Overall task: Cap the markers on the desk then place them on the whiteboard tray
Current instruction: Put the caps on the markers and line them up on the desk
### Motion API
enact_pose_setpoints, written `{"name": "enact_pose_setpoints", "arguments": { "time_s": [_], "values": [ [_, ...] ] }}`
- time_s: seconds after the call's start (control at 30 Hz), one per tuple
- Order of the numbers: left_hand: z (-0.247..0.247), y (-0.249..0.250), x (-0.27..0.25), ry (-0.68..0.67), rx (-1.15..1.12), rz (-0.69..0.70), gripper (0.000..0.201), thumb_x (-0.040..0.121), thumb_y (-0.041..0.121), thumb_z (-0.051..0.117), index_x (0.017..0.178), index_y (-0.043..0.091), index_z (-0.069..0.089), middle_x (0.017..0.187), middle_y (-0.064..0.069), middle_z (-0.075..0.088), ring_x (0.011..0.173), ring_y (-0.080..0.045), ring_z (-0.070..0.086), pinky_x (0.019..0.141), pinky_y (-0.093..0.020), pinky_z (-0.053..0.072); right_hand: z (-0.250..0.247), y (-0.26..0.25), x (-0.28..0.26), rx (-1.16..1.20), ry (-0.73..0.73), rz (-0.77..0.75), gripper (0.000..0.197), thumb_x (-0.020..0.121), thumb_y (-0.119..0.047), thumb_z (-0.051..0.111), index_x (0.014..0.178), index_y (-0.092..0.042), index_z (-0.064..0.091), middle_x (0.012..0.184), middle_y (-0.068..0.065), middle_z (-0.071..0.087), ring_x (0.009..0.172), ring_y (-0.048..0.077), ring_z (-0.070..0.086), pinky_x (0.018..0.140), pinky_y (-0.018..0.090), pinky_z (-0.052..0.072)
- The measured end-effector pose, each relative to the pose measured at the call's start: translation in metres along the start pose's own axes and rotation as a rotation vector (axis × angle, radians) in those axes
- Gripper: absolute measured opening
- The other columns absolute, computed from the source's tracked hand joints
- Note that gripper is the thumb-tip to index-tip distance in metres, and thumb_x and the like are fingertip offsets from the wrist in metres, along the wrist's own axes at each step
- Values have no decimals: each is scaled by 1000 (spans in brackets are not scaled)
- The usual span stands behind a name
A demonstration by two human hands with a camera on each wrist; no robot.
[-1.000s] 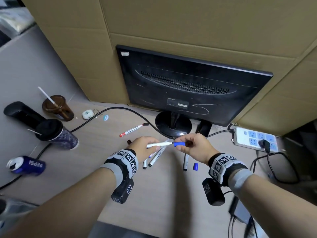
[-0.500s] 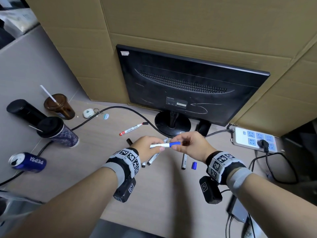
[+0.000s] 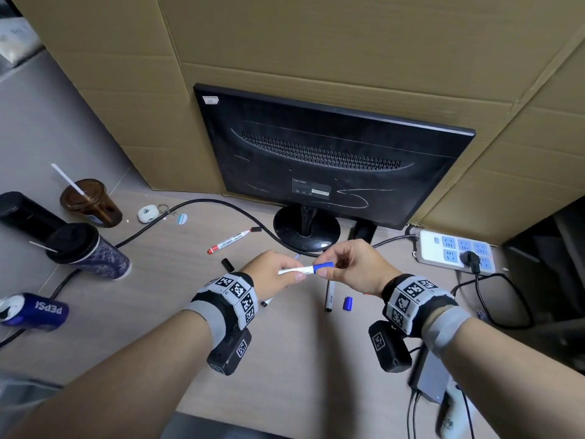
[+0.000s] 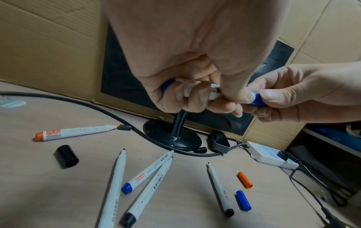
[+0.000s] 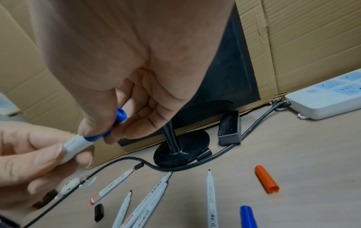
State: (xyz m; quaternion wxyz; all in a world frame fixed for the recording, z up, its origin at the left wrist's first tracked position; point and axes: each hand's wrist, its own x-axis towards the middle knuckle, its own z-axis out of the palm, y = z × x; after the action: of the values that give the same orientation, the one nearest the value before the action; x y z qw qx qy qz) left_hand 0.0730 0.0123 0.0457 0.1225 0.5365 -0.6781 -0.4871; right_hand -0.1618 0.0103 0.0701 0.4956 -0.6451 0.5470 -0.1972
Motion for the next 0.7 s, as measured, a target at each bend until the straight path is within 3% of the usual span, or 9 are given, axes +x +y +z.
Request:
{"name": "enact_pose_setpoints", "arguments": {
  "time_s": [0.07, 0.13, 0.23, 0.3, 0.37, 0.43, 0.5, 0.6, 0.7],
  "values": [
    [0, 5, 2, 16, -2, 17, 14, 92, 34, 68, 95, 25, 78, 78, -3, 68, 72, -16, 59, 73, -33, 48, 2, 7, 1, 76, 2, 17, 10, 85, -13, 81, 89, -22, 78, 82, 8, 74, 73, 14, 63, 78, 40, 59],
    [4, 14, 5, 43, -37, 45, 16, 92, 28, 68, 103, 22, 77, 89, 0, 72, 83, -17, 64, 80, -33, 50, 7, 6, 1, 293, 38, 30, 13, 87, -9, 79, 98, -15, 74, 81, 5, 70, 74, 17, 63, 77, 36, 58],
    [16, 25, 11, 30, -43, 83, 20, 91, 12, 63, 108, 14, 74, 98, -2, 68, 90, -18, 62, 84, -34, 48, 8, 7, 5, 582, 167, 71, 35, 87, -3, 78, 119, -4, 64, 86, 9, 69, 78, 20, 67, 81, 32, 61],
    [24, 23, 15, 12, -34, 51, 26, 91, 6, 65, 115, 12, 71, 100, 0, 67, 90, -13, 63, 85, -30, 49, 3, 14, 5, 696, 239, 122, 40, 84, -5, 82, 119, -3, 63, 85, 16, 62, 83, 25, 66, 91, 40, 61],
    [31, 15, 17, -20, -6, 11, 33, 88, 4, 66, 118, 18, 70, 98, 4, 68, 85, -9, 65, 83, -28, 51, -5, 29, 2, 733, 304, 181, 31, 84, -7, 82, 111, -2, 67, 87, 17, 55, 87, 28, 65, 95, 47, 59],
    [39, 4, 19, -27, 7, -77, 36, 89, 5, 63, 119, 26, 70, 109, 1, 71, 98, -16, 71, 93, -33, 56, -14, 51, -5, 679, 406, 261, 19, 91, -4, 74, 108, -2, 67, 91, 17, 58, 86, 28, 68, 91, 47, 61],
    [46, -6, 19, 16, 58, -162, 27, 93, 11, 58, 111, 26, 72, 109, 5, 71, 103, -16, 69, 96, -26, 50, -20, 79, -12, 479, 474, 361, 22, 95, -10, 67, 116, -5, 65, 97, 12, 65, 88, 29, 70, 88, 49, 62],
    [56, -17, 21, 82, 97, -246, 17, 95, 16, 59, 104, 23, 71, 100, 5, 72, 94, -16, 70, 79, -19, 47, -22, 116, -26, -38, 452, 505, 22, 90, -27, 69, 107, -13, 66, 93, 5, 69, 91, 28, 67, 87, 38, 55],
    [66, -29, 24, 110, 123, -304, 8, 91, 23, 64, 91, 30, 68, 88, 9, 67, 87, -17, 71, 75, -21, 52, -17, 139, -40, -188, 483, 609, 22, 85, -29, 74, 92, -14, 59, 79, 3, 67, 82, 30, 64, 72, 28, 42]
  ]
}}
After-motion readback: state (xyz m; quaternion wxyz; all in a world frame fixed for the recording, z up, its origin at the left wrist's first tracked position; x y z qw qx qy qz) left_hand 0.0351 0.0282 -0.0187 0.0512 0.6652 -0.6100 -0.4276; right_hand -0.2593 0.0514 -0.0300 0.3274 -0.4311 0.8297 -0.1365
